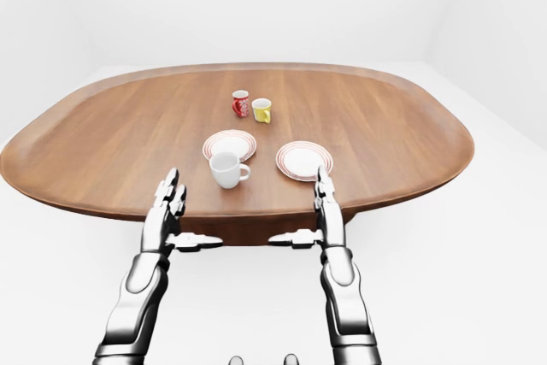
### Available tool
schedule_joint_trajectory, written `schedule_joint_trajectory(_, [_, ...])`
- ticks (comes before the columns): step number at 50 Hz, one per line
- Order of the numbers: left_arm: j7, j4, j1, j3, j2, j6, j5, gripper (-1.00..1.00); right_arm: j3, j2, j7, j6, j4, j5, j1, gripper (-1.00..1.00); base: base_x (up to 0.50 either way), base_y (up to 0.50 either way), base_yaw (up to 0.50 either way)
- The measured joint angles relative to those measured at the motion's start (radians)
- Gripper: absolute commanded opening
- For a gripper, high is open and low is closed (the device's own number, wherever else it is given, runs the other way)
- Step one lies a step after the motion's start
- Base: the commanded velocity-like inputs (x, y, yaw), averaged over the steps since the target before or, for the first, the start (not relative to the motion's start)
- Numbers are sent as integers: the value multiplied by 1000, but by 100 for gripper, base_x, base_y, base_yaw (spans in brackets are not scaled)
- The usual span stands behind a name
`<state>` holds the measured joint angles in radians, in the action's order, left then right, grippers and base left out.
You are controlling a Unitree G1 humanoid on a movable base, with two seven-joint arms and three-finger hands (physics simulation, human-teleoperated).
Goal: Put the white mug on the left plate.
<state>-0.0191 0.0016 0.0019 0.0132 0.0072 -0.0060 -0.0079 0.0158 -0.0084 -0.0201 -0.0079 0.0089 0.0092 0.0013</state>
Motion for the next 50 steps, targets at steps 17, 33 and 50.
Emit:
schedule_joint_trajectory(17, [-25,-87,1,17,13,42,4,100,30,-12,-37,32,-69,38,12,100,0,0,0])
schedule_joint_trajectory(33, [-27,-464,-52,38,23,93,5,100,85,-23,-30,95,-434,181,-9,100,0,0,0])
schedule_joint_trajectory(50, [-23,-543,-67,48,27,93,-7,100,104,-28,-24,95,-520,226,-14,100,0,37,0])
